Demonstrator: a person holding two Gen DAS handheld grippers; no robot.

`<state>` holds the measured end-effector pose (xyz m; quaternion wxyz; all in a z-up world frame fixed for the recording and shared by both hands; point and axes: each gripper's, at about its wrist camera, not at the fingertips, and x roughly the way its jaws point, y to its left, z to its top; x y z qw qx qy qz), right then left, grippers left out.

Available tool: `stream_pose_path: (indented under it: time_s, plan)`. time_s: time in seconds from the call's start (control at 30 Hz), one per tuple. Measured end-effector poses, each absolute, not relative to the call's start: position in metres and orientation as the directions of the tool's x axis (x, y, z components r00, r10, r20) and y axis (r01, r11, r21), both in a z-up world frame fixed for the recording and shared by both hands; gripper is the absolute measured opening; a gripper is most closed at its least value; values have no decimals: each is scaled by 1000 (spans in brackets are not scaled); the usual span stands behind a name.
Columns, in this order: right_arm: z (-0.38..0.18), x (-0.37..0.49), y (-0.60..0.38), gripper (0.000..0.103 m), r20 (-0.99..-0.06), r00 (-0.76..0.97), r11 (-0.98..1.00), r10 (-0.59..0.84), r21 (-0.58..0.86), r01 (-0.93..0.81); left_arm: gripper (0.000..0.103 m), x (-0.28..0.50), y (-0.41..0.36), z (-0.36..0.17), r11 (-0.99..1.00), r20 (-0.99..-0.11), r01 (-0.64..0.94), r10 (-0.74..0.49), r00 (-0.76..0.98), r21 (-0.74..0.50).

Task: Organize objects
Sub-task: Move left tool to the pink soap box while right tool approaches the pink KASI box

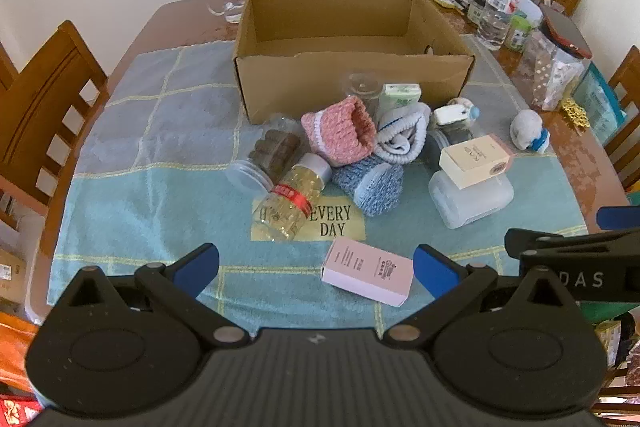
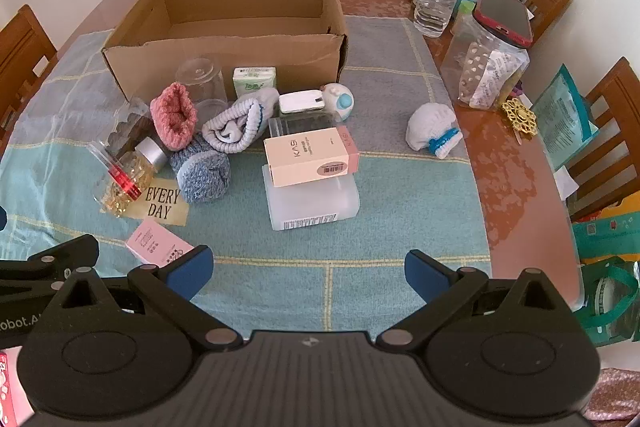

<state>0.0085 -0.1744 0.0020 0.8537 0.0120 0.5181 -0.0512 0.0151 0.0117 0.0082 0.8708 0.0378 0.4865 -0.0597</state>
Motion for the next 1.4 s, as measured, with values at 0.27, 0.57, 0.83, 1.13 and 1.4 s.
stream_pose_path:
  time_s: [0.27, 0.57, 0.83, 1.13, 1.4]
  plan:
    - [3, 8, -172, 103, -882, 461, 992, -97, -45, 122, 102, 20, 12, 8, 976, -850, 219, -117, 514, -1]
    - [3, 1, -166, 103, -869, 480, 988, -120, -60, 139, 102, 19, 17, 3, 955, -850, 294, -176, 496, -27]
    - [0, -6, -170, 103, -862, 493, 990, -119, -62, 130, 102, 15, 15, -4, 929, -836, 362, -253, 486, -70]
    - [-27, -1, -183, 103, -852, 523, 999, -30, -12, 39, 102, 12, 6, -29, 924, -821, 378, -260, 509, -58]
    - [-44, 10, -192, 103, -838, 546, 997, 19, -22, -68, 102, 12, -5, -49, 931, -816, 362, -238, 526, -39]
